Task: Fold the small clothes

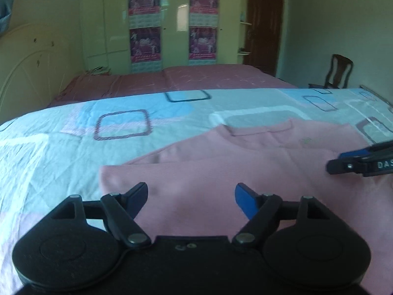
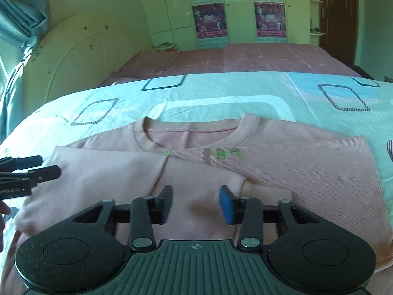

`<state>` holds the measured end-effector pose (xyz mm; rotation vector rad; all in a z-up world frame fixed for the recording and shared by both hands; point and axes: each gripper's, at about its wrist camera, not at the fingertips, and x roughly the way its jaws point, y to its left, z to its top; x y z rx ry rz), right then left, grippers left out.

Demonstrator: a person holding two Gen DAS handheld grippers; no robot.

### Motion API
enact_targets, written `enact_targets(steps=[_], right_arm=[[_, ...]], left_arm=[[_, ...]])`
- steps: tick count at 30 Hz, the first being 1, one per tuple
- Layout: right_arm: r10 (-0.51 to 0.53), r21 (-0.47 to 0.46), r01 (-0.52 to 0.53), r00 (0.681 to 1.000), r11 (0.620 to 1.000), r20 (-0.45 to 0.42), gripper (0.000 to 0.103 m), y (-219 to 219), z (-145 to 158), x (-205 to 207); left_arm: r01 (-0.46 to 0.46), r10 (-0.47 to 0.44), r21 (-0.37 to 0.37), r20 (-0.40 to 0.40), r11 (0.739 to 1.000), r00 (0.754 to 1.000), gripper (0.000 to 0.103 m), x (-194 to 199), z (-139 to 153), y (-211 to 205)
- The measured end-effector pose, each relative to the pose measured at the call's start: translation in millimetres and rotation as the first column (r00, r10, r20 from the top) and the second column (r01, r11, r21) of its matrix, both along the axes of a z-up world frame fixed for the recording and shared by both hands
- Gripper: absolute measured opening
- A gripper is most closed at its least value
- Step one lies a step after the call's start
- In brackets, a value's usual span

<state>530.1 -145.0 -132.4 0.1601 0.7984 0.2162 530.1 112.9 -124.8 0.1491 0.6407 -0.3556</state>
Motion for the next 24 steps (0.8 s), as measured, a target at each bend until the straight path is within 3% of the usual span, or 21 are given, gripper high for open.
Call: enact_targets(steps=[2,4,7,10,12,24], right_arm=[[0.044,-0.044,-0.044,0.999,0.998,-0.009,0.049,8.7,-6.9,-11.5],[0.064,-0.108,-0.067,0.998,0.992,-0.025,0.047,10.0,-24.0,-17.1],[0.06,-0.148,-0.06,0.998,0.987,0.0,0.045,8.0,-17.6,-25.3],[0.05,-0.099,-0.047,0.998,0.994,0.029,0.045,-5.1,-8.3,-39.3],[0.031,-0.137,-0.036,0.999,0.99,-0.042,0.045,-9.6,-21.3,-38.5],[0.022,-0.143,-0.029,0.998,0.989,-0.053,0.045,-13.7,-24.3,-41.1]], left_arm=[[0.04,-0.04,0.038,0.002,0.998,0.999,0.078,-19.0,-10.0,-19.2],[0.034,-0.029,0.095,-0.059,0.995,0.998,0.075,-21.9,-32.5,-25.6],[-0.006,0.008,0.026,-0.082,1.0,0.997,0.075,-24.8,-33.2,-7.7],[-0.033,0.034,0.012,-0.068,0.999,0.997,0.074,-32.9,-23.9,9.6],[-0.046,0.05,0.041,-0.092,0.998,0.995,0.076,-35.2,-29.9,16.1],[-0.074,0.081,0.082,-0.081,0.994,0.993,0.076,-49.2,-31.9,13.6]])
